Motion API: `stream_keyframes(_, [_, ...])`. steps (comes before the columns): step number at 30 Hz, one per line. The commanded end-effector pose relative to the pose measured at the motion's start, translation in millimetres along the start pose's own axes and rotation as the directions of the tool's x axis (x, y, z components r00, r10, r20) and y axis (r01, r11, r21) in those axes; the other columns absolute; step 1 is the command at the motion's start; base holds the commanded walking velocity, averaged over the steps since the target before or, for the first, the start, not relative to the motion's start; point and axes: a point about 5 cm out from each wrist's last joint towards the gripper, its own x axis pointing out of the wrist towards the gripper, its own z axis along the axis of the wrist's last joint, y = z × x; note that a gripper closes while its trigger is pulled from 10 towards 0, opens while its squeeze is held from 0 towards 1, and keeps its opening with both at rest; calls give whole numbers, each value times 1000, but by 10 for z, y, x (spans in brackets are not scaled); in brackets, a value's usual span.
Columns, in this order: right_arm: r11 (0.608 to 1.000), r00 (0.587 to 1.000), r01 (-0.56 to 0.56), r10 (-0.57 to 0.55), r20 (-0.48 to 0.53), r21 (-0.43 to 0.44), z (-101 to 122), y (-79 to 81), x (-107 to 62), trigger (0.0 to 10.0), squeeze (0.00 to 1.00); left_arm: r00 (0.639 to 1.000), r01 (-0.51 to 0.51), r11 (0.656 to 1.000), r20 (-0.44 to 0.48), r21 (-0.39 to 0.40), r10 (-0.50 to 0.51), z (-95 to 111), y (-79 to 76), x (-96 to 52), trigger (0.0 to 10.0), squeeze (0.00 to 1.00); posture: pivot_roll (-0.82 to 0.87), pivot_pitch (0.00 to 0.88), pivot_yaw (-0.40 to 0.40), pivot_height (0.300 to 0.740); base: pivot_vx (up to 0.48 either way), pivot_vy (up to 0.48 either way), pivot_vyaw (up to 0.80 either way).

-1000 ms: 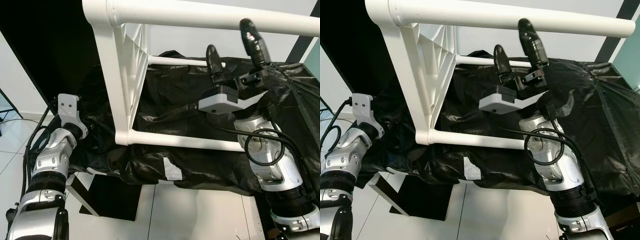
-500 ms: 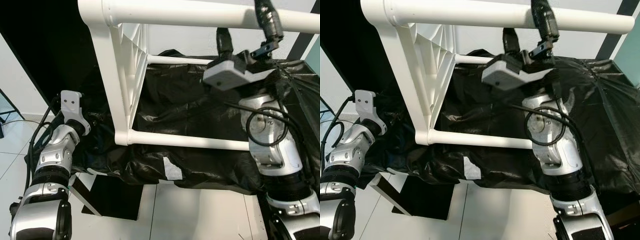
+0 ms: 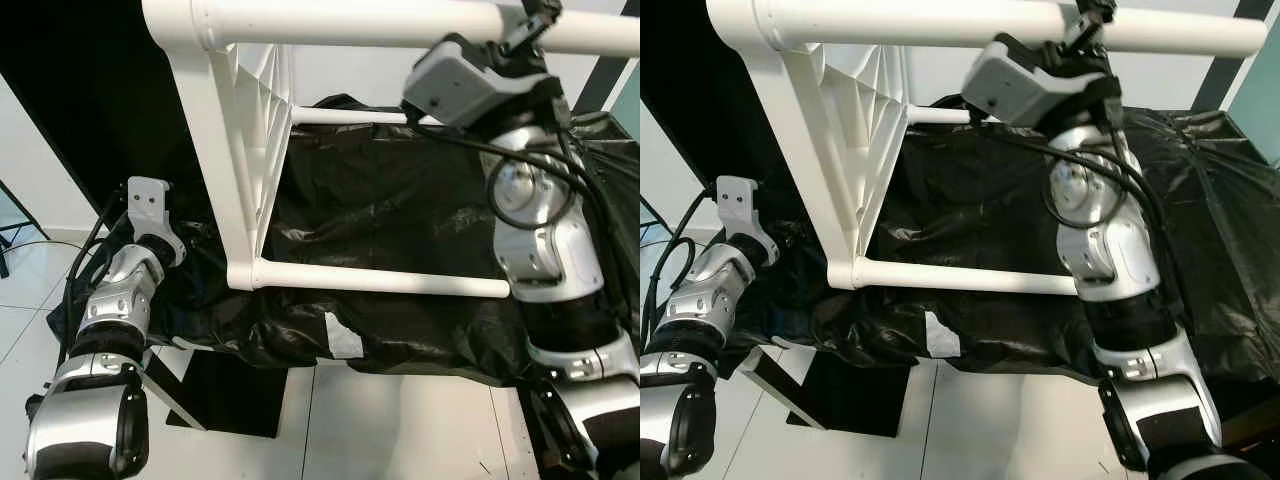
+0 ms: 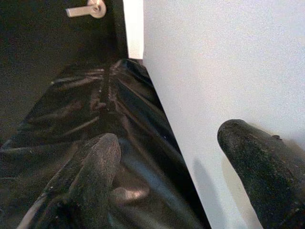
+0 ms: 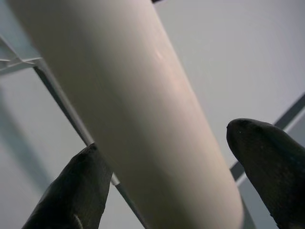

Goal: Building children table

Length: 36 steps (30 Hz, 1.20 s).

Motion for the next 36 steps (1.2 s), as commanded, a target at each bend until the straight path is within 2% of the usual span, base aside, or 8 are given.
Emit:
stream_keyframes(1, [999, 999, -33, 33, 30, -12, 82, 25, 59, 10000, 0, 999, 40, 999, -1, 5, -40, -7, -49, 30, 10000, 0, -98, 0, 37, 740, 0, 0, 0])
stream_keyframes(8, [997, 994, -71, 71, 78, -8, 222, 55, 101, 10000, 0, 999, 41, 999, 3, 5, -41, -6, -62, 53, 10000, 0, -101, 0, 35, 740, 0, 0, 0])
stream_keyframes(10, [996, 992, -87, 87, 88, -2, 257, 70, 98, 8118, 0, 999, 41, 999, 4, 1, -41, -7, -62, 57, 10000, 0, -102, 0, 33, 740, 0, 0, 0])
stream_keyframes(13, [993, 989, -115, 114, 97, 9, 293, 100, 79, 0, 0, 999, 39, 999, 3, 1, -39, -13, -61, 59, 10000, 0, -106, 0, 32, 740, 0, 0, 0])
stream_keyframes(22, [978, 988, -155, 156, 1, 139, 219, 106, 22, 0, 0, 999, 33, 999, 2, -4, -33, -35, -70, 69, 10000, 0, -121, 0, 32, 740, 0, 0, 0])
stream_keyframes(23, [972, 989, -132, 144, -46, 196, 175, 78, 22, 1529, 0, 999, 32, 999, 3, -8, -32, -32, -71, 74, 10000, 0, -126, 0, 34, 740, 0, 0, 0])
stream_keyframes(24, [964, 989, -92, 118, -90, 251, 123, 24, 34, 10000, 0, 1000, 31, 999, 4, -8, -31, -28, -71, 80, 10000, 0, -130, 0, 36, 740, 0, 0, 0])
stream_keyframes(36, [867, 934, 280, -146, -326, 412, -202, -504, 39, 10000, 0, 999, -31, 999, 21, -28, 31, 58, 106, 37, 10000, 0, -140, 0, 47, 740, 0, 0, 0])
